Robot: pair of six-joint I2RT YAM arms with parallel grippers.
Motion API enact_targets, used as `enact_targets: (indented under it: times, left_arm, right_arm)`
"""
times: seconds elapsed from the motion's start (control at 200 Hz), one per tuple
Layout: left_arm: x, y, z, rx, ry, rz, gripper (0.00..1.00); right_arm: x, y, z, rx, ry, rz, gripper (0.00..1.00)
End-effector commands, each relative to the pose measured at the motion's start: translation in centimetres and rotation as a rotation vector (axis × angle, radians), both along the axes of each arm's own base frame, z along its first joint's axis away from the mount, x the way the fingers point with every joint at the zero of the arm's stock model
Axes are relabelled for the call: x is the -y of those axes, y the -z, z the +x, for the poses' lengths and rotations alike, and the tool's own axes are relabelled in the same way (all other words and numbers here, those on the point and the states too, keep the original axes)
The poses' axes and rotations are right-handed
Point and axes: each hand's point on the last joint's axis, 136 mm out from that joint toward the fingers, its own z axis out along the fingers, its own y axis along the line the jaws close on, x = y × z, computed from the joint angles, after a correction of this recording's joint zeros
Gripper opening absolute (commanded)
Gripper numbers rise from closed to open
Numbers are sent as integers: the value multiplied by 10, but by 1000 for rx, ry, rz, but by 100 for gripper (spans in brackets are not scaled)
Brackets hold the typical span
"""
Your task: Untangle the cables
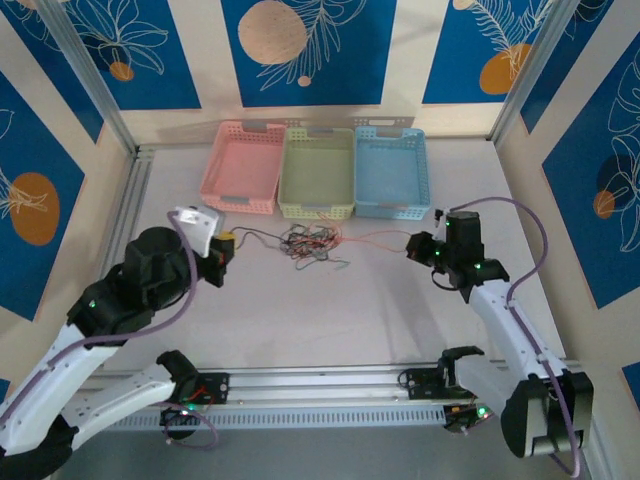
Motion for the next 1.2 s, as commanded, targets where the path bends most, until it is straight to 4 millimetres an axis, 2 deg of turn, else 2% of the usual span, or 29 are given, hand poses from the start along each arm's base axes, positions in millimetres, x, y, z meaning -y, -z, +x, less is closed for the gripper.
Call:
enact_targets:
  times: [0.0,0.215,0.315,0.5,0.575,0.64,0.725,0.835,0.925,1.03,1.125,1.195]
  left_arm:
    - [-61,-15,4,78,-270,80,0]
    - [-121,-32,-10,171,-503,145,0]
    - [-126,-37,-14,197,-504,148,0]
    - [-122,-33,-12,186,-489,155,0]
    - [-114,-30,-11,182,-451,146,0]
    - [-103,-26,-9,174,-399,134,0]
    - [-81,-21,-8,148,-295,107,0]
    - [-49,-16,-10,112,-144,47,0]
    - [-22,-15,-12,75,-24,1,0]
    - [6,-15,-11,29,81,-44,0]
    - [25,-13,0,1,109,-59,0]
    - [43,-12,14,-27,132,-61,0]
  right_arm:
    - [25,26,-10,-100,119,-31,0]
    - [43,40,-13,-140,189,-60,0]
    - [48,42,-14,-144,210,-66,0]
    - [50,40,-13,-137,220,-56,0]
    - [47,37,-12,-124,207,-39,0]
    - [36,30,-9,-97,162,9,0]
    - [20,11,-6,-40,98,71,0]
    - [12,-5,-3,10,59,71,0]
    - [9,0,-4,-2,43,79,0]
    - [3,17,-10,-33,23,95,0]
    - [-3,29,-15,-45,8,105,0]
    - [-5,29,-18,-42,-2,110,0]
